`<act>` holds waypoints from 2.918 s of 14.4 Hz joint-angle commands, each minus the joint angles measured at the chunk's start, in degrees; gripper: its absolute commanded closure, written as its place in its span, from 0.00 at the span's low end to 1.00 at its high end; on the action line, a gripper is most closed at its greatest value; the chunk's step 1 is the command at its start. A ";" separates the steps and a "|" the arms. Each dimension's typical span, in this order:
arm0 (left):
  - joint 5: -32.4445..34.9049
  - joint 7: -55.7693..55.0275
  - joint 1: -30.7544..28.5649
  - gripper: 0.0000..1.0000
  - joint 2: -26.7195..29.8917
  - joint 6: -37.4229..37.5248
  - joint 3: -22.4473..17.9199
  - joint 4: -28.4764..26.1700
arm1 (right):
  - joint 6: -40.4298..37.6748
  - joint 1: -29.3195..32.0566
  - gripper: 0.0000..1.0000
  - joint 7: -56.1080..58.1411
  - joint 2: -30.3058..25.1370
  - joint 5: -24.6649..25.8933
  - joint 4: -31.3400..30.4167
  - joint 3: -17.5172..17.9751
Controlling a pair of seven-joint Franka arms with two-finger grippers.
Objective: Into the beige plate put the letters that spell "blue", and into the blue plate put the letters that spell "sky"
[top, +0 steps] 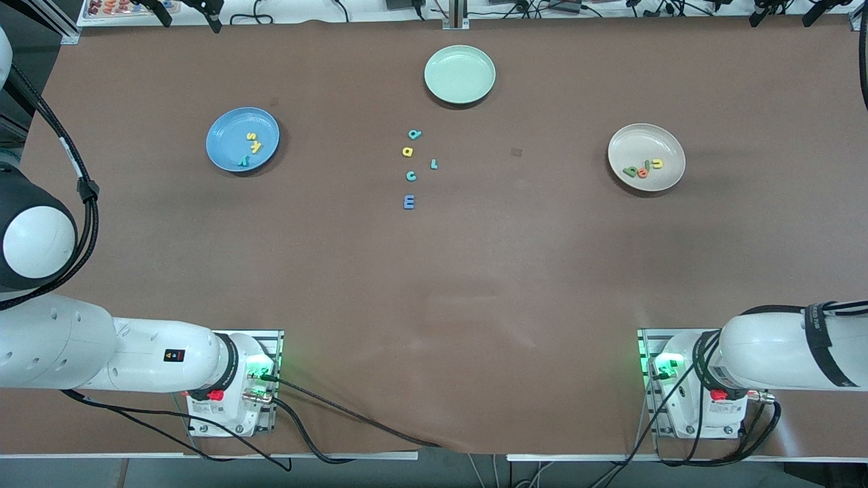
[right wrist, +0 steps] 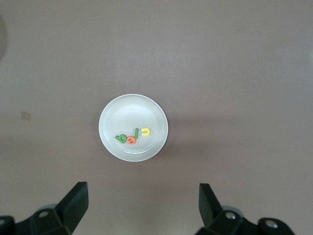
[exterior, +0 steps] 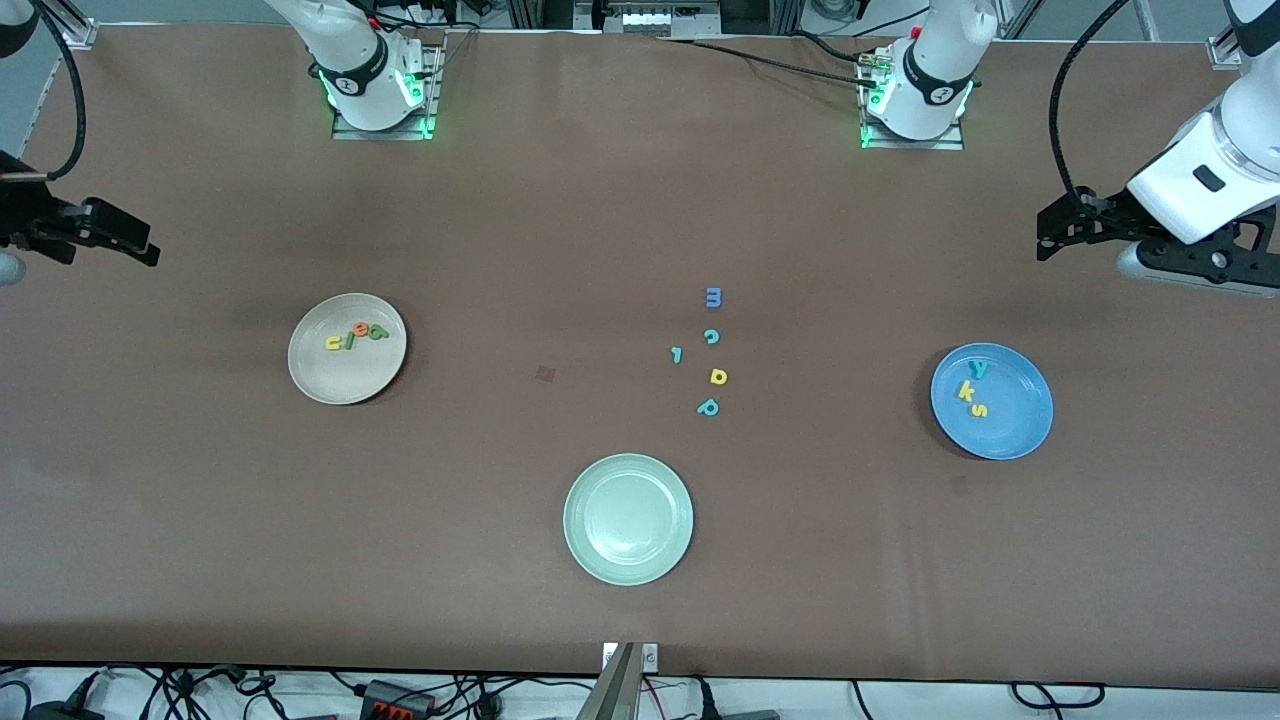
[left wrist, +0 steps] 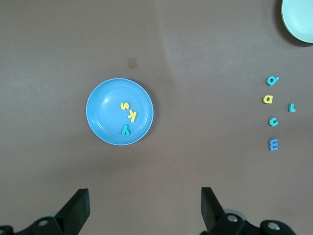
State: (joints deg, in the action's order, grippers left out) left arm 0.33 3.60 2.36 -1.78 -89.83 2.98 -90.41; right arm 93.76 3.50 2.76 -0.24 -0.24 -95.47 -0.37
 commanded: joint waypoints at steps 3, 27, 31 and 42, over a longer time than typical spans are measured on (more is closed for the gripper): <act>-0.77 -0.52 0.36 0.00 -0.68 1.41 -0.16 1.82 | 1.07 1.34 0.00 -0.21 -1.26 1.12 -1.74 1.25; -0.77 0.09 0.36 0.00 -0.77 1.33 -0.16 1.82 | 1.42 -1.91 0.00 -0.04 -0.20 2.53 -0.33 0.10; -0.77 0.18 0.10 0.00 -0.77 1.33 -0.16 1.82 | 3.09 -1.65 0.00 -0.12 -0.12 1.65 -0.42 0.02; -0.77 0.09 0.18 0.00 -0.77 1.41 -0.16 1.82 | 5.64 -1.56 0.00 -0.04 1.29 1.65 -0.86 0.01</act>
State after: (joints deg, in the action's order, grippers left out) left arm 0.16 3.56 2.39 -1.78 -89.78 3.01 -90.41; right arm 98.19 1.74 2.69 0.64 1.62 -96.00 -0.37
